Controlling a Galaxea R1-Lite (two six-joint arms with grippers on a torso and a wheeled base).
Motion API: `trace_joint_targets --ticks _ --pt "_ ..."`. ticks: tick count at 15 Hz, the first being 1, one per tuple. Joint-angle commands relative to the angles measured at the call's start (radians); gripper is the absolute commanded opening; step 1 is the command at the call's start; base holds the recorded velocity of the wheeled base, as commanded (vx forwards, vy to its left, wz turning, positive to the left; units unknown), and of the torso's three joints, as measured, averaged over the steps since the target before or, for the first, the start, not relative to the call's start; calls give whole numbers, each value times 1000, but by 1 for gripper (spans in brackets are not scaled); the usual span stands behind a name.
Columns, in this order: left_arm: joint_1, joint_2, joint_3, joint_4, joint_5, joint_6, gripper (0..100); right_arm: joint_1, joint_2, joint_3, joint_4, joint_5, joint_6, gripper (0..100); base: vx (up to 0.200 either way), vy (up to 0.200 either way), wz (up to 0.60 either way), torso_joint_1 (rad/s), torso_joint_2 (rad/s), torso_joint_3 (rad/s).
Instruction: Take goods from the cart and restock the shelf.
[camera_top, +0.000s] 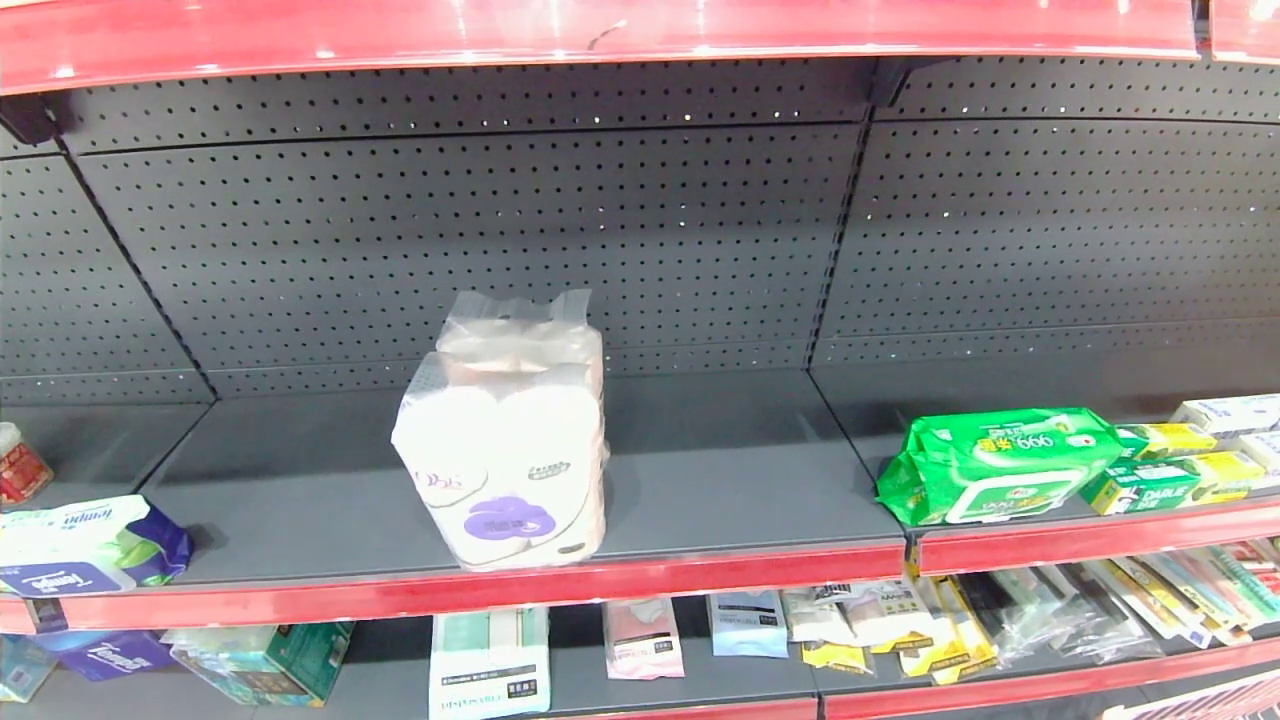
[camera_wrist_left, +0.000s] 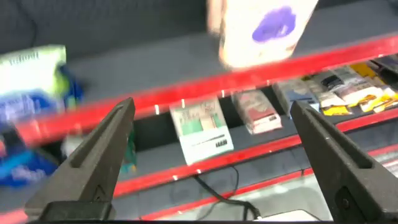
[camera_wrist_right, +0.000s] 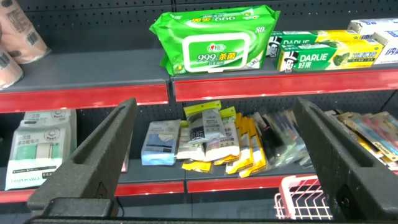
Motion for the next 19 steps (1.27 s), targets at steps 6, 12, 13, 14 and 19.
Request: trace_joint_targets --ticks 6,12,13,14,19 --pt "-11 -127 37 10 156 23 100 0 2 0 0 2 -2 100 0 0 0 0 0 0" --pt "-11 -127 36 10 151 104 100 2 2 0 0 3 -6 100 0 0 500 0 2 0" --pt "-11 -127 37 10 151 100 100 2 2 0 0 3 -6 100 0 0 600 7 -2 2" --pt "-11 -127 36 10 151 98 100 2 2 0 0 3 -3 100 0 0 0 0 0 0" --pt "-11 -127 36 10 140 98 100 2 2 0 0 3 -5 100 0 0 0 0 0 0"
